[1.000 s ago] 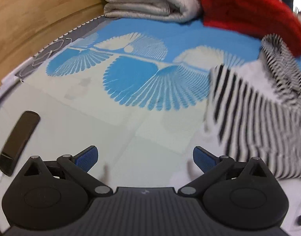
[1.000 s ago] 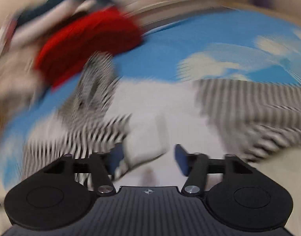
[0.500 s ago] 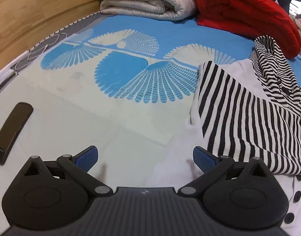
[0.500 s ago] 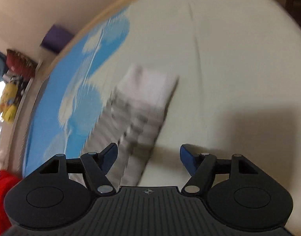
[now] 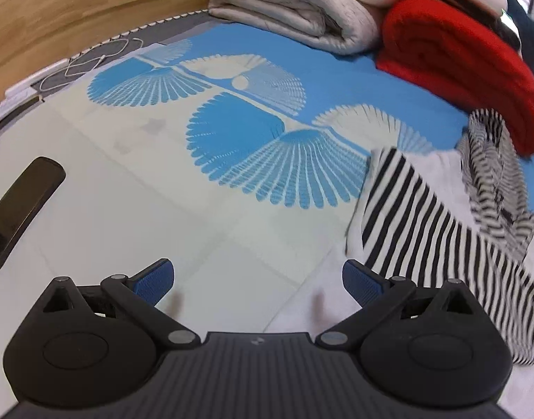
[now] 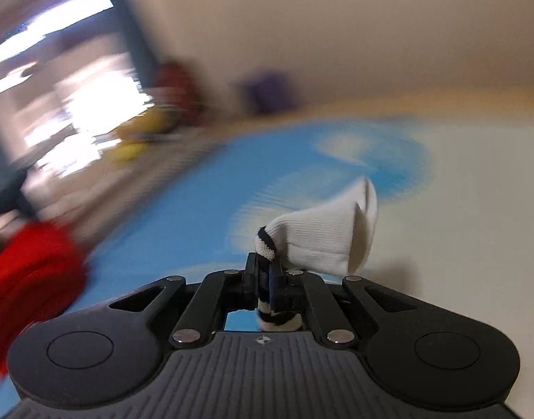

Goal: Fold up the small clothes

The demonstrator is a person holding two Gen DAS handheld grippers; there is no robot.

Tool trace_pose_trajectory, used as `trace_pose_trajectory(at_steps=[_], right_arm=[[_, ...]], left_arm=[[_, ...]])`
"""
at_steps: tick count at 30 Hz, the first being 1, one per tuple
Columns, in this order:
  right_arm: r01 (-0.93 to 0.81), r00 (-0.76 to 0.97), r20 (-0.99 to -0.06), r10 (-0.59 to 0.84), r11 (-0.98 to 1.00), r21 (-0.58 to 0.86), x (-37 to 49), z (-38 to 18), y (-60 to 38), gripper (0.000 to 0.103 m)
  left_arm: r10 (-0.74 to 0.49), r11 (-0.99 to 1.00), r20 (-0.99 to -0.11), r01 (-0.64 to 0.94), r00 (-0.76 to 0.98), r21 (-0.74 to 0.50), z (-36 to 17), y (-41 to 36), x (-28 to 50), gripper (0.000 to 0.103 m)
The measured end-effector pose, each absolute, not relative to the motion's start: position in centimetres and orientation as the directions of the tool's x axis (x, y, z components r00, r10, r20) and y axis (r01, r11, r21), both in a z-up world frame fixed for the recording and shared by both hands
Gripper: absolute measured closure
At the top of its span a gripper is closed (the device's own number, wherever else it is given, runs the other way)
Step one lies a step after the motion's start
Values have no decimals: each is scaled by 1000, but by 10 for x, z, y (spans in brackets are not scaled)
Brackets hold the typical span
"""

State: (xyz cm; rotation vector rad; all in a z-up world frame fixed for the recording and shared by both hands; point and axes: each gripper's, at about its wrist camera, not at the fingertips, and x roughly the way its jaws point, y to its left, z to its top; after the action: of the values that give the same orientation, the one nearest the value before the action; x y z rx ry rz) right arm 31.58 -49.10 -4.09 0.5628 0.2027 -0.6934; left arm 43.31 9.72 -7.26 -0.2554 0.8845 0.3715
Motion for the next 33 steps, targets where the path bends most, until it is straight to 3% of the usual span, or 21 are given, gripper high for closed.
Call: trace_pose_trajectory(at_steps=[4,7,9,10,11,15,19,21,26,33], right_arm=[[351,930,-210,-302,901,256,374,11,-348,98],[105,970,-229,-77,988,112,399,5,-235,96],[-43,931,-361,53,998,37,408,-25,-171,57],[-107,883,-460,94,994,-4,411,-45,-145,25],[-134,848,-522,94,990,-40,406,-65,-126,23],[-160,775,-629,58,981,-107,370,-100,-130,24],[42,749,-660,-52,999,-31,340,-81,-211,22],[157,751,-650,-113,988,9,314,-68,-243,22],[254,805,-567,-177,965,59,262,-78,-272,19],[252,771,-572,-279,959,-128,310,-107,-277,19]], left_arm=[[214,900,-784,-429,583,-74,-65,107,432,0],[204,889,-786,-447,584,-101,-62,115,432,0],[198,880,-787,-460,584,-120,-60,120,431,0],[196,877,-789,-465,582,-125,-59,121,431,0],[192,874,-791,-467,581,-130,-59,123,430,0],[171,884,-790,-446,589,-140,-57,122,426,0],[186,909,-774,-405,605,-98,-54,113,423,0],[183,920,-767,-382,615,-88,-54,106,421,0],[202,955,-734,-297,648,1,-53,75,410,0],[198,976,-716,-202,670,81,-59,38,397,0]])
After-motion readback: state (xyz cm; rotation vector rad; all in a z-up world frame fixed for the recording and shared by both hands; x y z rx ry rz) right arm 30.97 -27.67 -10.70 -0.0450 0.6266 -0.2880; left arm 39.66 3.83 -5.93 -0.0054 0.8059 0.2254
